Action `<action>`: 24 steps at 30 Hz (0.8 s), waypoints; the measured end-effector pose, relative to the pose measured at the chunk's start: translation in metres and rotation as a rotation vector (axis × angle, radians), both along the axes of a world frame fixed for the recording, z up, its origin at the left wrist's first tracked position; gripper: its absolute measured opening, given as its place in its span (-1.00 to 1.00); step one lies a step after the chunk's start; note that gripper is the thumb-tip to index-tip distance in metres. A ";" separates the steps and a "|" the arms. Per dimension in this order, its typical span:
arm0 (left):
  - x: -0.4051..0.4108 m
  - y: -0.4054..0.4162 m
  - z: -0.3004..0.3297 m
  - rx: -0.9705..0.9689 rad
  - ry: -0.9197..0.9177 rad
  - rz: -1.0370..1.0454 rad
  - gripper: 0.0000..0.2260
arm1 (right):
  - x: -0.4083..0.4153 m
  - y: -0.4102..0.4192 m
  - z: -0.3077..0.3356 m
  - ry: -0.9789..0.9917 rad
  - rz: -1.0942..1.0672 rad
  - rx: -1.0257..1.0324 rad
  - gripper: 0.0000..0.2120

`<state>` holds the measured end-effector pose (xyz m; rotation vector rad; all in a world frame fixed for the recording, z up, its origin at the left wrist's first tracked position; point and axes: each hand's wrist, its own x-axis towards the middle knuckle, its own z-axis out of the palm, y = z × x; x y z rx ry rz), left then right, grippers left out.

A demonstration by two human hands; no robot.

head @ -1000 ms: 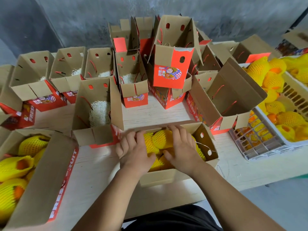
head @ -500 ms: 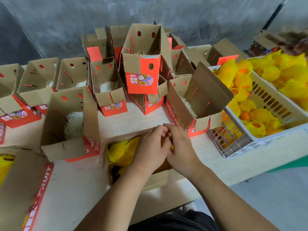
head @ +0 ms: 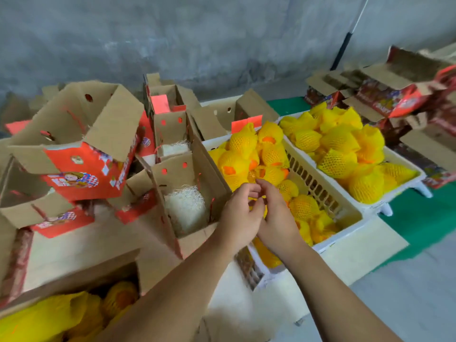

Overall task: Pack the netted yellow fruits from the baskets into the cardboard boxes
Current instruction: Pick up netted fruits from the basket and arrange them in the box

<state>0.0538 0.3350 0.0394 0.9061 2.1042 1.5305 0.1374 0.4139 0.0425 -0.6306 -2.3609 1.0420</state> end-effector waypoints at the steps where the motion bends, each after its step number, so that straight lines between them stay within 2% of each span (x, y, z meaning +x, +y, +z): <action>1: -0.004 0.025 0.001 0.007 -0.018 0.031 -0.75 | -0.005 0.025 0.002 -0.034 0.013 -0.009 -0.44; 4: -0.023 0.080 0.006 -0.078 0.048 0.151 -0.69 | -0.026 0.081 0.007 -0.168 0.100 -0.029 -0.37; 6: -0.042 0.097 0.011 -0.181 0.227 0.199 -0.66 | -0.046 0.102 0.011 -0.230 0.156 -0.010 -0.32; 9: -0.073 0.115 0.022 -0.449 0.494 0.175 -0.60 | -0.080 0.129 0.012 -0.319 0.233 0.066 -0.27; 10: -0.084 0.117 0.023 -0.568 0.528 0.156 -0.58 | -0.091 0.134 0.011 -0.360 0.256 0.106 -0.27; 13: -0.104 0.119 0.020 -0.771 0.388 0.119 -0.54 | -0.112 0.141 0.005 -0.515 0.307 0.290 -0.19; 15: -0.107 0.119 0.015 -0.789 0.385 0.133 -0.57 | -0.121 0.148 -0.001 -0.570 0.356 0.399 -0.09; 18: -0.110 0.119 0.012 -0.790 0.444 0.216 -0.61 | -0.133 0.158 -0.006 -0.590 0.394 0.437 -0.01; 22: -0.112 0.116 0.006 -0.765 0.359 0.282 -0.40 | -0.148 0.163 -0.008 -0.552 0.359 0.577 0.07; 24: -0.111 0.116 0.003 -0.796 0.344 0.301 -0.37 | -0.154 0.168 -0.008 -0.556 0.349 0.622 0.07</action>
